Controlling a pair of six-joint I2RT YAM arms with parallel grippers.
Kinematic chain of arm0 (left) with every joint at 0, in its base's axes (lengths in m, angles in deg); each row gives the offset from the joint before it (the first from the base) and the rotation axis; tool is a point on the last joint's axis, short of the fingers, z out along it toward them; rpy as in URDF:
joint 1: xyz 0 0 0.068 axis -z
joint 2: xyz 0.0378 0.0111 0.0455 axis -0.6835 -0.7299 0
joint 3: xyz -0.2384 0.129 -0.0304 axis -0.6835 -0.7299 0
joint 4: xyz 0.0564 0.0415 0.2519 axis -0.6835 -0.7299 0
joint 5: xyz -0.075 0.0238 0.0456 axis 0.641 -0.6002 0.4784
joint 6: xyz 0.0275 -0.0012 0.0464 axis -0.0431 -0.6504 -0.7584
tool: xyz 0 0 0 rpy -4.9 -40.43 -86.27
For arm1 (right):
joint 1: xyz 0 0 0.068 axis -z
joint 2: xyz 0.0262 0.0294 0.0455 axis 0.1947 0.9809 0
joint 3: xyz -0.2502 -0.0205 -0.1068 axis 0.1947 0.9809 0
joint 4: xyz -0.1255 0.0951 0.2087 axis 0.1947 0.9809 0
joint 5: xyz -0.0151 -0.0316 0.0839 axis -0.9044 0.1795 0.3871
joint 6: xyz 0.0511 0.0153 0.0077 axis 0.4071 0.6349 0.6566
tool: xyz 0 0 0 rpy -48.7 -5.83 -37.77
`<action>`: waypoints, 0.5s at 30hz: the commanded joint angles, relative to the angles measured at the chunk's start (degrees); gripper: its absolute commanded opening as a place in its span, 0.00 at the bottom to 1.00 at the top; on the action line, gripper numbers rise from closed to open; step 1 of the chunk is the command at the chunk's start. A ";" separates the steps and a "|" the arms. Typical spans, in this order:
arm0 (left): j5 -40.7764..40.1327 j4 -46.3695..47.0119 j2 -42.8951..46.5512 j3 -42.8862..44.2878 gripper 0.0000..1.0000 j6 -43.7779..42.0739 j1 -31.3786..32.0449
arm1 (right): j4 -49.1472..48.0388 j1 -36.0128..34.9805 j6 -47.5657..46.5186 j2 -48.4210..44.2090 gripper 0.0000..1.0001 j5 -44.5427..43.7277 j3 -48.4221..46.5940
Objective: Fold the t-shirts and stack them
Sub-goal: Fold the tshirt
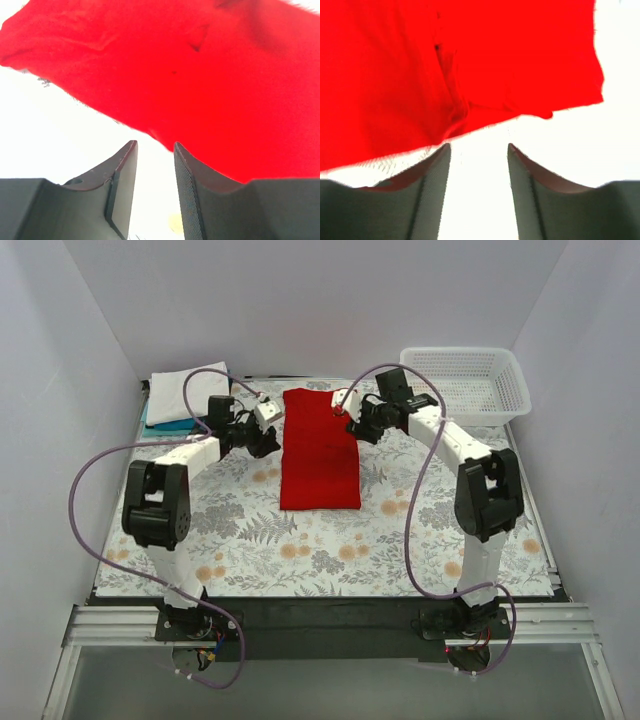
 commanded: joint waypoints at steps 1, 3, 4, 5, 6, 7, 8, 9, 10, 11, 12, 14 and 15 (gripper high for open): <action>6.36 -1.91 11.08 -7.67 0.34 0.35 0.50 | 4.78 -0.12 0.67 -9.32 0.49 5.11 4.91; 6.01 -2.53 14.69 -11.38 0.34 -0.45 2.51 | 6.02 -1.69 -0.21 -12.05 0.45 5.99 8.25; 5.58 -3.14 15.57 -14.97 0.34 -3.84 3.30 | 5.85 -2.48 -1.08 -12.84 0.42 5.82 11.92; 5.22 -3.15 16.28 -16.57 0.34 -5.01 4.62 | 5.93 -3.97 -1.26 -13.72 0.41 5.82 13.35; 4.79 -3.06 17.24 -18.07 0.34 -5.89 5.33 | 5.85 -4.77 -1.26 -13.90 0.41 5.91 14.93; 3.74 -3.15 17.51 -19.30 0.34 -7.46 6.03 | 5.76 -5.47 -1.09 -13.99 0.41 5.82 16.78; 3.20 -3.23 17.60 -21.14 0.34 -8.17 7.08 | 5.76 -6.70 -0.74 -13.65 0.42 5.73 17.67; 2.94 -3.23 17.43 -21.85 0.34 -8.79 7.53 | 5.67 -7.32 -0.48 -13.38 0.43 5.30 18.20; 1.98 -3.23 17.16 -22.38 0.35 -10.19 7.79 | 5.41 -7.93 -0.47 -12.94 0.46 4.86 19.07; 1.53 -3.06 16.90 -23.08 0.35 -10.38 8.23 | 5.23 -8.64 -0.04 -11.81 0.49 4.59 19.25; 1.27 -2.88 16.38 -23.18 0.35 -10.20 8.41 | 5.06 -8.90 0.23 -11.27 0.51 4.50 19.34; 1.26 -2.88 14.88 -22.92 0.35 -9.77 8.41 | 4.00 -9.34 0.75 -9.78 0.53 4.24 20.04; 1.18 -2.88 14.44 -22.83 0.35 -9.94 8.58 | 3.65 -9.43 0.84 -9.34 0.53 4.15 20.40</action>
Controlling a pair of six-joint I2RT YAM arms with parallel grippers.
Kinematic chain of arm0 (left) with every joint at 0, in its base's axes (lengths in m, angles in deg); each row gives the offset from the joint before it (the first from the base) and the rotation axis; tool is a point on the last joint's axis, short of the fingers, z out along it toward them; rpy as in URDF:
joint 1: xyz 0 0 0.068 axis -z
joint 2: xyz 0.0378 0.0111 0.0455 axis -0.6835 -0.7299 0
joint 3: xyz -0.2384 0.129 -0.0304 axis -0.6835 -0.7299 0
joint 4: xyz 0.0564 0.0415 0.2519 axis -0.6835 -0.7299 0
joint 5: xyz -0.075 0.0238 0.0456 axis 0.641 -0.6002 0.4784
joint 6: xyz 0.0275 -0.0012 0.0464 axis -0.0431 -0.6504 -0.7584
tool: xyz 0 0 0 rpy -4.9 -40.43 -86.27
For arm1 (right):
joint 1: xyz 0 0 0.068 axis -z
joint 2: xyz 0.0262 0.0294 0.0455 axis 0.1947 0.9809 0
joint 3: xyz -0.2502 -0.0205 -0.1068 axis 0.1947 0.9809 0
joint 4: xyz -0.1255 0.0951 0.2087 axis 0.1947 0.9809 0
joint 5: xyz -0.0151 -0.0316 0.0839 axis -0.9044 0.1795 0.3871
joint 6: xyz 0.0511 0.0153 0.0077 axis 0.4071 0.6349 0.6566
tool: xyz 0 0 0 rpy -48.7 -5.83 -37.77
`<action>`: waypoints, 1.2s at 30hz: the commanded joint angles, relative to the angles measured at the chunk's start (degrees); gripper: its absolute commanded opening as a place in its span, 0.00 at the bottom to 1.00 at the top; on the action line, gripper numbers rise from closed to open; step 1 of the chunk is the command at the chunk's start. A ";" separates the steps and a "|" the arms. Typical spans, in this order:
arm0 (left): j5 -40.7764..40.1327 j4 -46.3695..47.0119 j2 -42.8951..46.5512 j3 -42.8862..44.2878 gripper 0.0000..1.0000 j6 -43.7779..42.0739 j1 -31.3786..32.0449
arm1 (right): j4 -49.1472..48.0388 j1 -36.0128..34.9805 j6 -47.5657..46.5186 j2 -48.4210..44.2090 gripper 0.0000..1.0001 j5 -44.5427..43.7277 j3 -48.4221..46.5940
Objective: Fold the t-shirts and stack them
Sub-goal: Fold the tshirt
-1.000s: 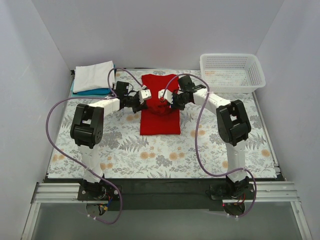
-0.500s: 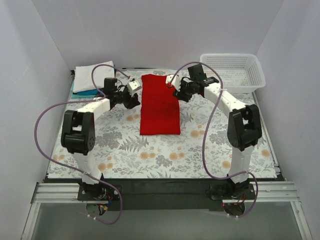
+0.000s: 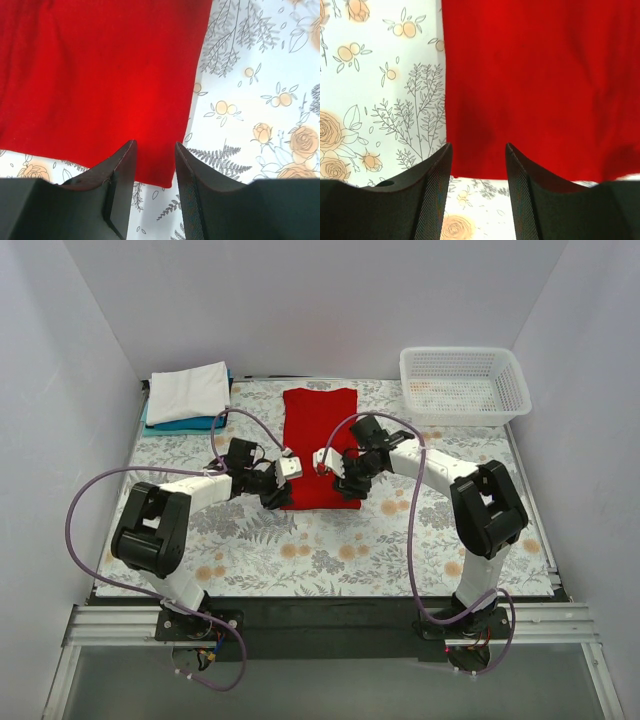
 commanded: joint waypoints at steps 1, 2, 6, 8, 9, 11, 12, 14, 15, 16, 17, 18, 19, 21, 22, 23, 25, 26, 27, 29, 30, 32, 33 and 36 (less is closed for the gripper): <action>-0.64 0.64 -0.29 0.47 0.35 -2.40 -0.18 | -1.25 0.20 0.69 0.96 0.53 0.08 0.68; -0.55 0.64 -0.56 0.30 0.35 -3.10 -0.09 | -1.42 0.12 0.78 1.31 0.52 -0.01 1.38; -0.46 0.46 -1.79 0.04 0.36 -3.80 0.08 | -2.30 -0.24 0.43 1.66 0.51 -0.01 3.84; -0.46 0.29 -2.05 -0.58 0.35 -4.51 0.43 | -3.01 -0.85 0.25 1.58 0.50 -0.53 5.16; -0.55 0.20 -2.05 -0.84 0.36 -4.77 0.44 | -3.62 -0.94 0.16 1.66 0.50 -0.71 6.13; -0.90 0.11 -2.40 -1.46 0.35 -5.30 0.79 | -4.06 -1.11 0.08 1.93 0.49 -1.23 6.84; -1.07 -0.67 -2.58 -1.72 0.35 -5.74 0.88 | -4.32 -1.03 -0.01 2.01 0.49 -1.41 7.10; -1.69 -1.12 -2.84 -2.42 0.35 -7.32 0.96 | -4.50 -1.11 -0.45 2.19 0.48 -1.94 8.06; -1.95 -1.56 -3.11 -2.60 0.35 -7.58 1.05 | -4.85 -1.29 -0.71 2.10 0.48 -2.29 8.42; -2.82 -1.65 -3.37 -2.86 0.35 -8.02 1.23 | -5.20 -1.29 -0.80 2.02 0.48 -2.64 9.29; -3.09 -1.56 -3.55 -2.95 0.35 -8.03 1.23 | -5.55 -1.29 -0.80 2.10 0.48 -3.25 9.73; -3.53 -1.82 -3.98 -2.87 0.34 -8.20 1.31 | -5.73 -1.29 -0.89 1.93 0.48 -3.61 10.00; -3.71 -2.00 -4.07 -2.78 0.34 -8.38 1.40 | -6.34 -1.29 -0.80 2.01 0.46 -3.87 10.61; -3.71 -2.35 -4.16 -2.69 0.34 -8.99 1.40 | -6.61 -1.38 -0.80 2.10 0.40 -4.84 10.71; -3.89 -3.31 -4.42 -2.43 0.31 -9.43 1.66 | -6.61 -1.38 -0.72 2.02 0.32 -5.19 10.71; -4.24 -4.01 -4.51 -2.17 0.28 -10.39 1.67 | -6.61 -1.38 -0.45 1.93 0.27 -5.80 10.53; -4.41 -6.04 -4.43 -1.11 0.09 -10.40 1.67 | -6.61 -1.29 -0.01 0.97 0.09 -6.33 10.27; -4.42 -6.48 -4.17 -0.59 0.04 -9.79 1.67 | -6.44 -1.29 0.16 0.44 0.03 -6.86 9.74; -4.24 -7.18 -3.81 0.55 0.00 -9.44 1.58 | -6.44 -1.29 0.60 -0.09 0.01 -7.04 9.39; -3.54 -7.71 -2.50 2.31 0.00 -8.73 1.40 | -5.04 -0.94 1.48 -1.41 0.01 -7.04 7.90; -3.10 -8.15 -2.06 4.58 0.00 -7.68 1.32 | -3.99 -0.59 1.92 -1.76 0.01 -6.69 5.37; -2.84 -9.03 -1.09 6.96 0.00 -6.80 1.05 | -1.09 0.73 2.80 -2.81 0.01 -5.38 2.72; -2.31 -10.77 -0.74 8.54 0.00 -6.62 0.96 | -0.21 1.08 2.89 -3.17 0.01 -5.19 -0.25; -2.13 -12.97 0.67 12.51 0.00 -5.92 0.70 | 3.57 2.22 2.98 -4.49 0.01 -4.93 -4.05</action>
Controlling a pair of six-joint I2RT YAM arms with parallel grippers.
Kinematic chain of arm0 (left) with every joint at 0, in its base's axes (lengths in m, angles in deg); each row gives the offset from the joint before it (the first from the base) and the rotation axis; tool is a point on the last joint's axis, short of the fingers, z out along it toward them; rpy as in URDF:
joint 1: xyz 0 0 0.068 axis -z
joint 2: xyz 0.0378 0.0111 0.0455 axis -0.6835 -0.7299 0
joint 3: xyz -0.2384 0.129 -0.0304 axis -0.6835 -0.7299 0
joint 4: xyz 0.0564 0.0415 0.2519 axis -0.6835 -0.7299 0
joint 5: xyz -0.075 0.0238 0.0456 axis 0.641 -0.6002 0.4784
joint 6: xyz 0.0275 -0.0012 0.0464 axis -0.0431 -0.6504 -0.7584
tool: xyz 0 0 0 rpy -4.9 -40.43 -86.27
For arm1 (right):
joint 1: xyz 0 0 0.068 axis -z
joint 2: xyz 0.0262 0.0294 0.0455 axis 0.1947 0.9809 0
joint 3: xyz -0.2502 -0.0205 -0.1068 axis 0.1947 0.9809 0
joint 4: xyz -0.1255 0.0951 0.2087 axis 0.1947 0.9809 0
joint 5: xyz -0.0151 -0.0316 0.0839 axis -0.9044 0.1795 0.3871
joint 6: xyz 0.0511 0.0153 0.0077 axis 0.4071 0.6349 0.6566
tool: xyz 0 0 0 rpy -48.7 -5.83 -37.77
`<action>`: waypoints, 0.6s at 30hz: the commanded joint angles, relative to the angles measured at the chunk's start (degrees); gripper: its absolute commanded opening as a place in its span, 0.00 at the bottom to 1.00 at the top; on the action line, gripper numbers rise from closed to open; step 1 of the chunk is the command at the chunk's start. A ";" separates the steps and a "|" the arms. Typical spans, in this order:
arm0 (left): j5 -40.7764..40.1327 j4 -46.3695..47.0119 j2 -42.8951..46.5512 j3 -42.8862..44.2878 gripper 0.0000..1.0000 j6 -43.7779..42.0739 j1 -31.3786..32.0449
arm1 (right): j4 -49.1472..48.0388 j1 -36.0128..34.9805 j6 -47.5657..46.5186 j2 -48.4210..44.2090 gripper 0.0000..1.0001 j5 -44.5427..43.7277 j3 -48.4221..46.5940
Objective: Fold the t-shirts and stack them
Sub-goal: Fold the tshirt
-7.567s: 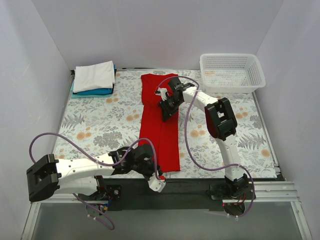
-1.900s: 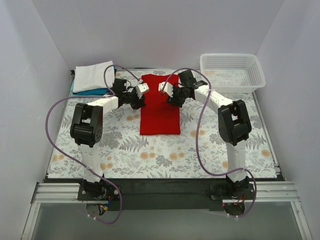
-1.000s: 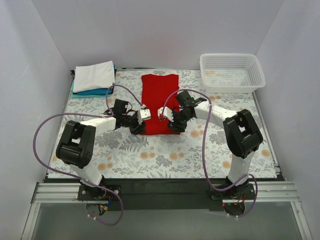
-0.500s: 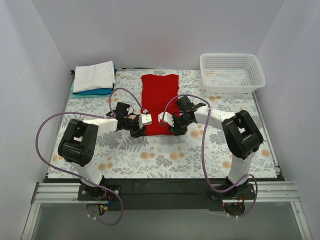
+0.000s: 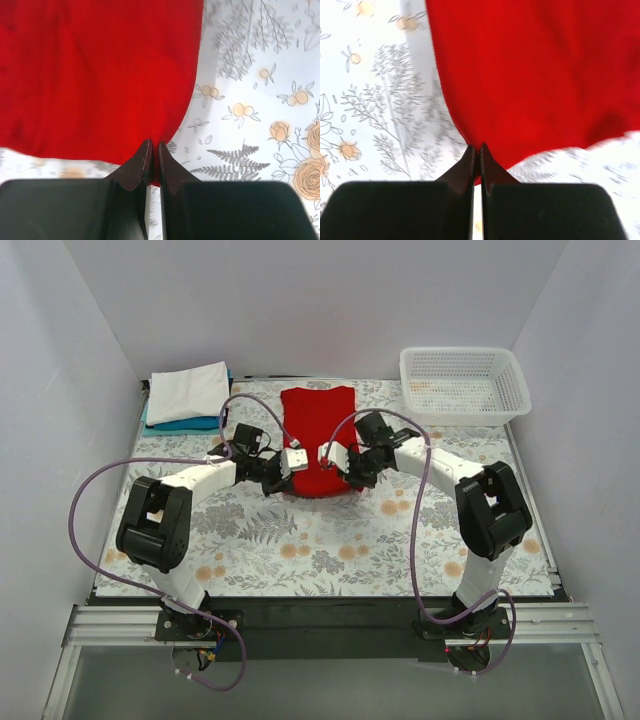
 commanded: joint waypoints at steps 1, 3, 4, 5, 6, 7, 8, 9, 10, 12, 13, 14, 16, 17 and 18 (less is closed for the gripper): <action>0.84 -4.17 4.14 5.64 0.00 0.62 -0.41 | 5.63 1.42 0.99 -5.40 0.01 0.27 -7.18; 1.10 -5.93 5.81 6.18 0.00 0.62 -0.41 | 7.39 1.42 0.29 -6.29 0.01 0.62 -8.16; 1.80 -6.55 6.43 6.19 0.00 0.53 -0.41 | 9.66 1.42 0.20 -6.99 0.01 0.80 -8.77; 2.07 -7.34 7.04 5.92 0.00 0.27 -0.33 | 10.73 1.42 -0.07 -7.34 0.01 1.50 -8.86; 2.16 -9.52 7.75 5.57 0.00 -0.08 0.02 | 11.96 1.42 -0.07 -7.87 0.01 1.94 -8.69; 2.16 -10.59 9.41 5.22 0.00 -0.17 0.89 | 14.15 1.33 -0.24 -9.09 0.01 2.47 -8.43; 2.16 -11.64 10.64 3.65 0.00 -0.35 1.51 | 15.30 1.16 -0.16 -9.80 0.01 3.43 -7.38; 2.07 -13.13 11.96 2.77 0.00 -0.26 2.22 | 16.01 0.81 0.54 -10.68 0.01 3.79 -6.33; 2.07 -13.76 15.19 1.63 0.00 0.09 3.53 | 17.49 -0.33 0.90 -13.12 0.01 4.05 -5.18; 2.95 -16.73 18.63 -1.53 0.00 2.37 4.94 | 18.56 -2.00 2.03 -16.38 0.01 4.58 -0.44; 3.65 -17.88 22.31 -2.51 0.00 3.59 6.25 | 19.09 -3.58 2.65 -19.70 0.01 4.84 1.05; 4.44 -19.11 23.91 -3.30 0.00 4.74 6.61 | 20.40 -4.20 3.53 -21.22 0.01 5.97 1.94; 6.99 -22.10 27.07 -4.89 0.00 8.96 6.88 | 22.77 -5.34 5.90 -24.55 0.01 8.17 2.30; 7.43 -23.07 29.09 -5.06 0.00 10.18 6.79 | 24.78 -5.52 6.52 -25.27 0.01 9.92 2.04; 8.13 -25.17 29.63 -4.98 0.00 11.07 6.88 | 25.59 -5.61 6.87 -25.62 0.01 10.46 0.90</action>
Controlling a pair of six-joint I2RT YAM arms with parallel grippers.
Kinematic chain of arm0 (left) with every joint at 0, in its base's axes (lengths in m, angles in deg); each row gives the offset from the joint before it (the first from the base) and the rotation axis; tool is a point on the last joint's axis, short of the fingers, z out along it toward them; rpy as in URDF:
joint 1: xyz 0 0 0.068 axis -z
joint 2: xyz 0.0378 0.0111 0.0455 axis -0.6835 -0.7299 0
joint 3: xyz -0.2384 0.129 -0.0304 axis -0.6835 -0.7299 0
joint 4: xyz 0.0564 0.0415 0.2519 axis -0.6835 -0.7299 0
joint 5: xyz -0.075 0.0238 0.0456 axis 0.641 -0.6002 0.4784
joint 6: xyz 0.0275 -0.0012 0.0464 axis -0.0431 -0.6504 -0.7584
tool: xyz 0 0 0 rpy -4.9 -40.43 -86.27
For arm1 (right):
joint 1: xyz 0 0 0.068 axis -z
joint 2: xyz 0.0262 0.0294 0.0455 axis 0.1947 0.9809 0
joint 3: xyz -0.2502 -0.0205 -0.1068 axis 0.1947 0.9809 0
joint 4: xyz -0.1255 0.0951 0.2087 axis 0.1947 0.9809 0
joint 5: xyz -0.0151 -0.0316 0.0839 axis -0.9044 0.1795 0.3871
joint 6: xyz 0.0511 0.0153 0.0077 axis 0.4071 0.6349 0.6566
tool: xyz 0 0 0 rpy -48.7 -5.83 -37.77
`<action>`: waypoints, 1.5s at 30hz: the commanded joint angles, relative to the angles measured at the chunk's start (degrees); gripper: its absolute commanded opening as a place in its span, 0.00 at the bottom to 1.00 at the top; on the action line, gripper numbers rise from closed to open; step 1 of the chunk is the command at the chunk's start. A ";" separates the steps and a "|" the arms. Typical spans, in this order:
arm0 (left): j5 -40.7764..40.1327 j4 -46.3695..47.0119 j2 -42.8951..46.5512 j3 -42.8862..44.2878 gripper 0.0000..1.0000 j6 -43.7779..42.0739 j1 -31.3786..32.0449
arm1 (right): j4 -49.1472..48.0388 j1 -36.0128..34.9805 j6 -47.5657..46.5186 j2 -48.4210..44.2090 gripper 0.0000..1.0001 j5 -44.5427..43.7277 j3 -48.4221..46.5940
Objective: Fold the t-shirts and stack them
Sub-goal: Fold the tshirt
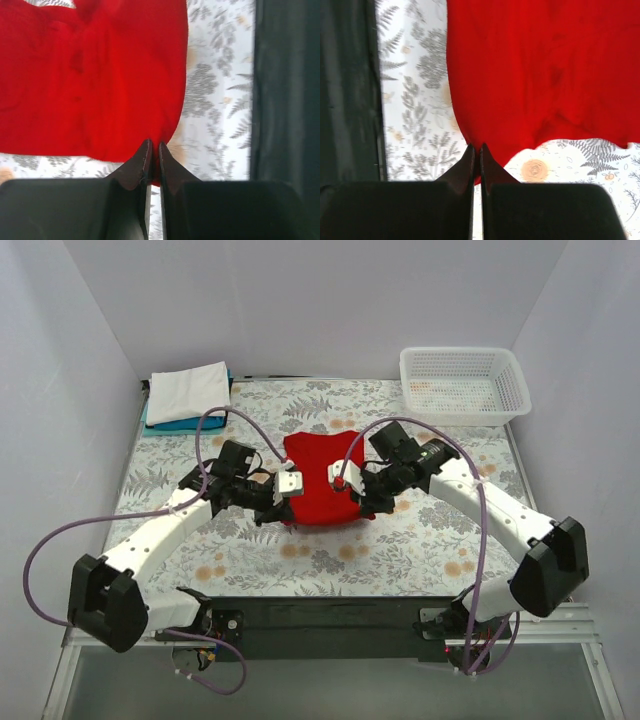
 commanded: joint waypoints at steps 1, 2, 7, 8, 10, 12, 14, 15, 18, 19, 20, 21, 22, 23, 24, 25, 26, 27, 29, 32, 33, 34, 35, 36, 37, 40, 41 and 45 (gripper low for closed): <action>4.20 -7.02 4.11 0.57 0.00 5.83 -0.33 | 5.81 -0.37 3.55 -3.72 0.01 5.29 -2.47; 3.77 -7.20 3.85 1.45 0.00 6.53 -0.42 | 6.08 -0.28 3.29 -3.46 0.01 4.51 -3.26; 3.24 -4.75 -4.22 10.39 0.00 6.10 -4.18 | 6.34 3.31 -0.13 4.43 0.01 4.58 -10.20; 3.41 -4.39 -6.33 11.99 0.00 5.58 -5.07 | 6.34 4.11 -1.53 6.01 0.01 5.37 -11.34; 4.20 -3.52 -13.18 15.77 0.00 4.52 -7.79 | 6.17 6.56 -3.03 10.83 0.01 5.90 -15.28; 4.12 -2.72 -18.10 21.21 0.00 3.91 -8.94 | 6.17 8.06 -5.13 14.36 0.01 6.69 -18.37; 3.50 -3.07 -25.22 26.82 0.00 2.33 -10.00 | 6.08 9.73 -6.28 19.81 0.01 6.96 -22.66; 3.50 -3.33 -27.42 28.60 0.00 1.97 -10.35 | 5.99 10.43 -7.59 21.66 0.01 7.13 -23.82; 3.06 -3.25 -36.38 35.10 0.00 2.76 -11.32 | 5.73 12.20 -7.96 31.22 0.01 8.01 -28.92; 2.97 -3.16 -39.71 36.25 0.01 2.93 -11.49 | 5.64 12.72 -8.05 32.91 0.01 8.19 -29.80; 2.54 -2.90 -41.40 37.13 0.01 3.37 -11.50 | 5.47 12.90 -8.05 34.58 0.01 8.28 -30.60; 1.66 -2.03 -42.72 38.27 0.01 3.90 -11.50 | 5.38 12.99 -7.96 35.90 0.01 8.45 -31.30; 1.48 -1.67 -43.95 38.81 0.02 4.16 -11.50 | 4.85 13.16 -8.05 38.00 0.01 8.54 -31.22; 1.13 -1.23 -46.58 39.16 0.02 5.03 -11.50 | 3.20 13.17 -7.87 38.89 0.01 8.28 -30.61; 0.26 -0.79 -47.73 40.03 0.02 7.04 -11.32 | 2.40 13.17 -7.61 39.95 0.01 8.10 -29.04; 0.07 -1.22 -48.88 40.22 0.02 7.50 -11.41 | 1.43 13.08 -7.43 40.39 0.01 7.93 -27.98; 0.25 -2.18 -49.93 40.13 0.02 7.77 -11.41 | 0.46 13.17 -7.08 40.74 0.01 7.49 -27.10; 0.68 -2.45 -49.86 39.52 0.02 7.68 -11.32 | -0.94 13.08 -6.82 41.18 0.01 7.31 -25.61; 0.86 -2.28 -48.72 34.61 0.03 7.68 -11.23 | -1.74 12.55 -6.29 41.36 0.01 6.70 -24.28; 2.09 -0.97 -43.19 24.78 0.03 9.25 -11.14 | -2.79 11.33 -5.85 39.44 0.01 7.22 -19.37; 2.18 0.34 -39.78 22.31 0.03 9.61 -11.14 | -3.23 10.80 -5.50 37.51 0.01 7.31 -17.70; 3.31 0.79 -37.75 20.20 0.03 10.40 -11.14 | -3.67 9.92 -4.89 36.36 0.01 7.66 -14.03; 3.93 1.40 -35.90 15.48 0.03 10.67 -11.14 | -3.94 9.57 -3.40 35.22 0.01 9.49 -12.08; 4.55 1.58 -32.31 13.52 0.04 11.02 -11.06 | -4.20 8.95 -2.69 32.69 0.01 10.81 -10.06; 4.73 1.59 -30.80 11.50 0.04 11.46 -10.97 | -4.81 8.60 -2.08 31.53 0.01 11.78 -7.60; 5.61 0.97 -25.36 6.39 0.08 11.99 -10.70 | -5.26 7.98 1.61 27.05 0.01 15.20 -1.61; 5.70 0.54 -23.94 5.08 0.09 11.99 -10.70 | -4.91 7.98 2.75 25.99 0.06 15.83 -0.56; 6.05 0.97 -17.35 4.10 0.28 10.15 -10.70 | -3.85 8.68 8.81 21.77 0.38 18.55 -4.04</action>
